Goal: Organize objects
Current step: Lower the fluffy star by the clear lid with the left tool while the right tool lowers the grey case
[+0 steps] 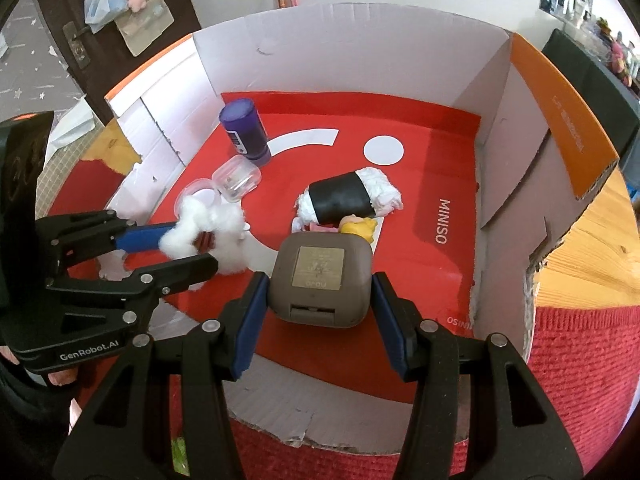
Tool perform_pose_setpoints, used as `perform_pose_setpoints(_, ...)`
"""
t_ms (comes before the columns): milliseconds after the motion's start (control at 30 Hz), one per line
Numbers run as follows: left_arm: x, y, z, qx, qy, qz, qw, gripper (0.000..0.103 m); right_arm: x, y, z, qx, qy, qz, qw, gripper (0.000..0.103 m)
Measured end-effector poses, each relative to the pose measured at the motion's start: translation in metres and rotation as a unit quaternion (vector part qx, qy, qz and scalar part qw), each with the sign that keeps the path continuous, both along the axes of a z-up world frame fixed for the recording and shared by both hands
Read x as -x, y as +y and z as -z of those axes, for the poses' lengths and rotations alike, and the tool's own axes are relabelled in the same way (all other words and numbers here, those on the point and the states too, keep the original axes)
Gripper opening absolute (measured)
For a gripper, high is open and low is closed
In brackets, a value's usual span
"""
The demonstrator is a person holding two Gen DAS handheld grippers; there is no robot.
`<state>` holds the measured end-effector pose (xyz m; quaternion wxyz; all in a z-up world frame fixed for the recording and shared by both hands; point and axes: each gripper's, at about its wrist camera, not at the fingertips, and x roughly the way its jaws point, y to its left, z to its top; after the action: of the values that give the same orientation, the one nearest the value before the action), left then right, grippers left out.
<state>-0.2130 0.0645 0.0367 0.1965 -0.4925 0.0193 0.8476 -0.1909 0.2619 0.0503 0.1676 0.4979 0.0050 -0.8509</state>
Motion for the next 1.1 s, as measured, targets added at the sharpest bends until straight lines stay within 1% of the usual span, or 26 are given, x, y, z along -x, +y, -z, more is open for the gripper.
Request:
perform_pose_setpoints(300, 0.002, 0.000, 0.001, -0.002, 0.003, -0.007, 1.0000, 0.038, 0.002, -0.005, 0.005, 0.000, 0.024, 0.014, 1.000, 0.050)
perform_pose_setpoints(567, 0.001, 0.001, 0.001, 0.003, 0.008, -0.009, 0.9999, 0.038, -0.003, -0.005, 0.007, 0.000, 0.024, 0.014, 1.000, 0.050)
perform_pose_setpoints(700, 0.001, 0.000, 0.001, 0.002, 0.009, -0.011, 0.9999, 0.038, -0.002, -0.005, 0.011, 0.011, 0.022, 0.018, 1.000, 0.049)
perform_pose_setpoints(800, 0.001, 0.000, 0.002, 0.003, 0.012, -0.012, 0.9999, 0.038, -0.003, -0.007, 0.013, 0.008, 0.033, 0.023, 0.999, 0.049)
perform_pose_setpoints(1100, 0.001, 0.000, 0.002, 0.004, 0.016, -0.013, 0.9998, 0.039, -0.003, -0.006, 0.014, 0.010, 0.038, 0.024, 0.999, 0.049)
